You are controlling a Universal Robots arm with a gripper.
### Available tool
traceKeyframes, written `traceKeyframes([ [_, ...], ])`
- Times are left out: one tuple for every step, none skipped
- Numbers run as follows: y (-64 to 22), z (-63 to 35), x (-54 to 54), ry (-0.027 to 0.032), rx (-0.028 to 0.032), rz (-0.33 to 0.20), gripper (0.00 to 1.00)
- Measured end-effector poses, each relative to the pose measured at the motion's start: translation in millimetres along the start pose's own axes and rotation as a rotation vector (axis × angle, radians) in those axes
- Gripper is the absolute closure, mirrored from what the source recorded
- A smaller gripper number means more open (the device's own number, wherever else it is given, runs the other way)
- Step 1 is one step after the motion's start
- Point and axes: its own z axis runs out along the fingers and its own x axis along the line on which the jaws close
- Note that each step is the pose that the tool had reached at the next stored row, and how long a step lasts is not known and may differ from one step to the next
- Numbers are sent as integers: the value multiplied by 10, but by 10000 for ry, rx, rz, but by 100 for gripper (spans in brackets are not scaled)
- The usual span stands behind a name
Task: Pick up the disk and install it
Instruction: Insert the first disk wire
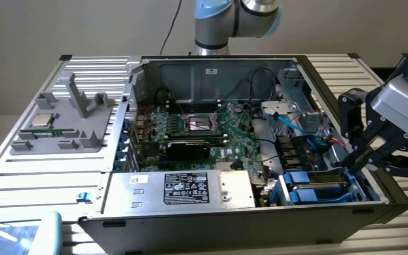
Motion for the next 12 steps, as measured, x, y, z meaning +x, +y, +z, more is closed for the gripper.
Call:
traceKeyframes([
  [4, 1, -19, 42, -10, -1, 84],
  [-5, 4, -46, 83, -24, 0, 84],
  [-22, 7, -77, 124, -46, -1, 84],
  [-40, 11, -110, 170, -69, -1, 84],
  [-57, 15, -143, 218, -94, -1, 84],
  [-71, 20, -171, 264, -117, 1, 84],
  [-78, 24, -185, 305, -139, 1, 84],
  [-83, 28, -194, 349, -162, 3, 84],
  [-86, 31, -200, 388, -182, 6, 84],
  [-91, 34, -208, 422, -199, 8, 84],
  [-96, 36, -219, 449, -213, 10, 84],
  [-103, 38, -232, 476, -228, 10, 84],
])
